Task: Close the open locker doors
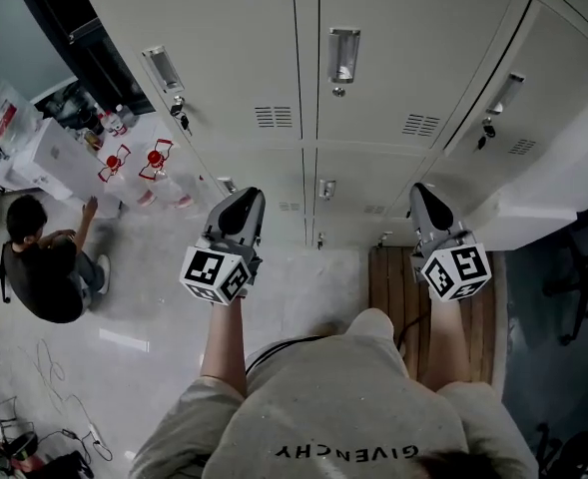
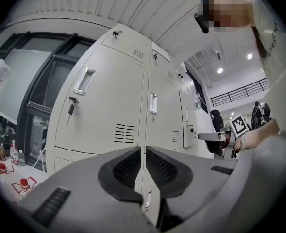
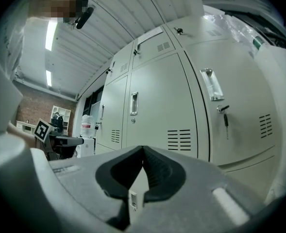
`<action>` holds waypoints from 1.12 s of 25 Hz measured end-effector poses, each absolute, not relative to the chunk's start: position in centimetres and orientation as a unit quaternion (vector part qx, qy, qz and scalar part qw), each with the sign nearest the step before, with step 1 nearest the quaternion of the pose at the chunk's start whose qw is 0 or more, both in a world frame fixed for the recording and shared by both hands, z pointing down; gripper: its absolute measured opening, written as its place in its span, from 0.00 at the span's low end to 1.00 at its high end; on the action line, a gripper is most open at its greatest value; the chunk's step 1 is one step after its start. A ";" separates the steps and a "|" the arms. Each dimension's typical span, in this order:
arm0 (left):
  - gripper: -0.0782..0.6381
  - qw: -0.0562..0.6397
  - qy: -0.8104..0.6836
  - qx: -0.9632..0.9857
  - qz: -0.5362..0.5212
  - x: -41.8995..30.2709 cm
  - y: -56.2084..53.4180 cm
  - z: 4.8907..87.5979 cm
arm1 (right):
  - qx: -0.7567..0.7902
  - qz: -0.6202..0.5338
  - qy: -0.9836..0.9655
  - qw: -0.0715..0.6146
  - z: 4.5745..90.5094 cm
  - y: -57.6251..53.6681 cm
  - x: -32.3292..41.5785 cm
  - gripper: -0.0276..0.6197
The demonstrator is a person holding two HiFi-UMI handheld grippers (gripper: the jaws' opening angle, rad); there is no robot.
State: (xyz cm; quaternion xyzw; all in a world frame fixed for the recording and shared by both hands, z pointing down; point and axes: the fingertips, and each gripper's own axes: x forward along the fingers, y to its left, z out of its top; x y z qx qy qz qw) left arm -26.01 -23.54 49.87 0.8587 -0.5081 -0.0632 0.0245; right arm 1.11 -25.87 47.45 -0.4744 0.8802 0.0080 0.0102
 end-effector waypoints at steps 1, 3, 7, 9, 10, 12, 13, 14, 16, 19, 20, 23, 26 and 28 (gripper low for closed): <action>0.15 0.024 -0.509 0.858 -0.066 -26.2 -23.4 49.6 | -0.474 0.009 0.880 0.013 47.3 -25.7 1.0 0.04; 0.15 0.022 -0.512 0.856 -0.069 -26.6 -23.3 49.3 | -0.476 0.010 0.879 0.018 47.0 -25.6 1.0 0.04; 0.15 0.020 -0.516 0.854 -0.069 -27.1 -23.3 48.9 | -0.477 0.010 0.879 0.020 46.9 -25.6 0.7 0.04; 0.15 0.019 -0.515 0.854 -0.069 -27.2 -23.2 48.8 | -0.476 0.010 0.879 0.020 46.8 -25.6 0.6 0.04; 0.15 0.018 -0.515 0.854 -0.069 -27.2 -23.2 48.7 | -0.475 0.011 0.880 0.020 46.8 -25.6 0.6 0.04; 0.15 0.018 -0.514 0.855 -0.068 -27.3 -23.3 48.8 | -0.476 0.011 0.879 0.020 46.7 -25.6 0.5 0.04; 0.15 0.019 -0.515 0.855 -0.068 -27.4 -23.3 48.8 | -0.476 0.011 0.879 0.020 46.7 -25.6 0.4 0.04; 0.15 0.019 -0.515 0.854 -0.067 -27.5 -23.3 48.9 | -0.476 0.010 0.879 0.020 46.8 -25.6 0.4 0.04; 0.15 0.021 -0.517 0.853 -0.068 -27.7 -23.5 48.9 | -0.477 0.008 0.878 0.021 46.9 -25.6 0.3 0.04; 0.15 0.022 -0.517 0.853 -0.071 -27.7 -23.7 49.0 | -0.481 0.002 0.877 0.026 47.0 -25.6 0.4 0.04; 0.15 0.023 -0.516 0.853 -0.071 -27.7 -23.8 49.0 | -0.482 0.001 0.876 0.026 47.0 -25.6 0.4 0.04; 0.15 0.025 -0.514 0.854 -0.074 -27.5 -24.0 49.0 | -0.484 0.000 0.875 0.024 47.1 -25.5 0.5 0.04; 0.15 0.025 -0.509 0.857 -0.075 -27.1 -24.1 49.0 | -0.489 -0.004 0.872 0.023 47.3 -25.4 1.1 0.04; 0.15 0.025 -0.507 0.858 -0.075 -26.8 -24.3 49.0 | -0.492 -0.008 0.870 0.025 47.4 -25.5 1.5 0.04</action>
